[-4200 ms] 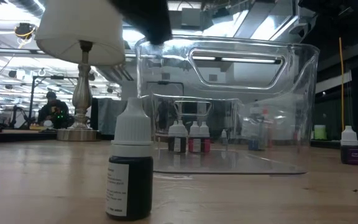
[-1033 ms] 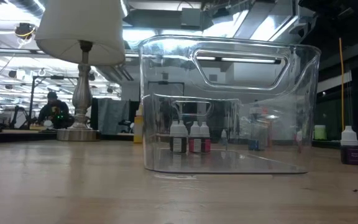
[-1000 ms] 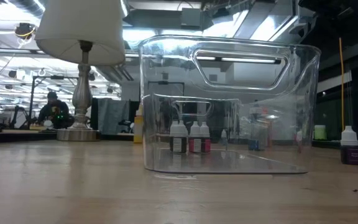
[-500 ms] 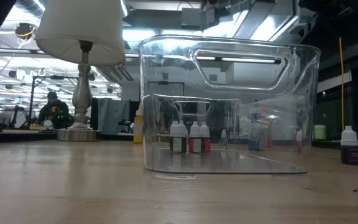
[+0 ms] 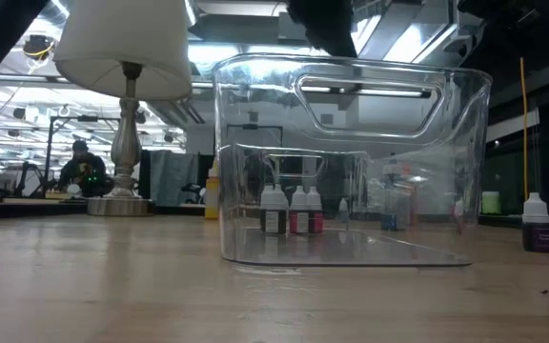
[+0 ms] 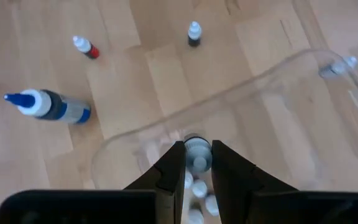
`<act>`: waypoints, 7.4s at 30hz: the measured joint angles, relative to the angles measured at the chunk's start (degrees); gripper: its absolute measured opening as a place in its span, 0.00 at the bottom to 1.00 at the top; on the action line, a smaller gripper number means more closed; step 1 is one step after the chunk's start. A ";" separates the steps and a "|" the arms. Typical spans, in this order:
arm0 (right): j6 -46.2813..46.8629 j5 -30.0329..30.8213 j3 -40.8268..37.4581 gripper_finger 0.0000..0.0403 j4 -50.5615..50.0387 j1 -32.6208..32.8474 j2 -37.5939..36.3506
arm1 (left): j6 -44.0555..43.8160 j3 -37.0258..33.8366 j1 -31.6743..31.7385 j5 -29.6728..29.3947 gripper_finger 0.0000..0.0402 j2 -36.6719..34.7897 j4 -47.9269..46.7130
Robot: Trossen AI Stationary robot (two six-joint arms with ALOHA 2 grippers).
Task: Pick & Place food coloring
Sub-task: Put the left small brown food coloring bottle into the transparent container, then put the small red food coloring bottle into the transparent container
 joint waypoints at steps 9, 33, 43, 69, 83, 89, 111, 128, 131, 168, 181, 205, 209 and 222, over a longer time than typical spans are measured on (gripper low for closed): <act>-0.09 0.00 0.00 0.07 0.00 0.00 0.00 | 0.16 -14.00 0.88 -1.13 0.15 -0.10 9.92; -0.22 0.00 0.00 0.07 0.00 -0.02 -0.02 | -1.49 -27.71 -0.19 -8.14 0.15 0.42 25.13; -0.24 0.01 0.00 0.07 0.00 -0.02 0.00 | -2.56 -29.09 0.19 -7.36 0.19 0.44 25.11; -0.19 0.02 0.00 0.07 0.00 -0.01 -0.01 | -2.10 -22.01 -1.82 -16.18 0.37 -8.46 22.47; -0.02 0.02 0.00 0.07 0.23 -0.02 0.00 | -3.97 -22.49 -10.49 -14.47 0.32 -21.99 17.29; 0.57 -0.51 -0.02 0.07 1.97 0.00 0.00 | -5.02 -22.53 -16.09 -16.32 0.30 -22.84 12.07; -9.30 -0.92 8.80 0.07 8.73 11.43 9.46 | -30.41 -62.42 -21.58 -33.41 0.19 -63.86 33.38; 8.64 -0.64 16.33 0.08 -19.15 12.63 21.11 | -25.62 -75.95 -20.06 -39.96 0.18 -68.34 55.41; 9.96 -0.71 14.69 0.12 -19.05 8.76 21.53 | -24.46 -75.95 -18.47 -39.66 0.18 -68.34 55.63; 10.50 -7.61 7.50 0.58 -9.26 -8.66 49.00 | -24.16 -75.93 -14.00 -34.78 0.15 -68.32 58.20; 10.39 -7.25 7.50 0.58 -9.58 -8.66 53.17 | -24.42 -75.91 -14.00 -34.78 0.15 -68.32 58.20; 10.23 -7.39 8.62 0.15 -14.16 -8.63 52.40 | -24.42 -75.89 -14.00 -34.78 0.15 -68.30 58.16; 10.51 -7.43 9.05 0.18 -16.26 -8.61 48.46 | -24.42 -75.89 -14.00 -34.78 0.15 -68.30 58.16; 19.37 -17.11 9.14 0.17 -27.34 -4.06 26.50 | -24.33 -75.89 -14.02 -34.76 0.15 -68.30 57.72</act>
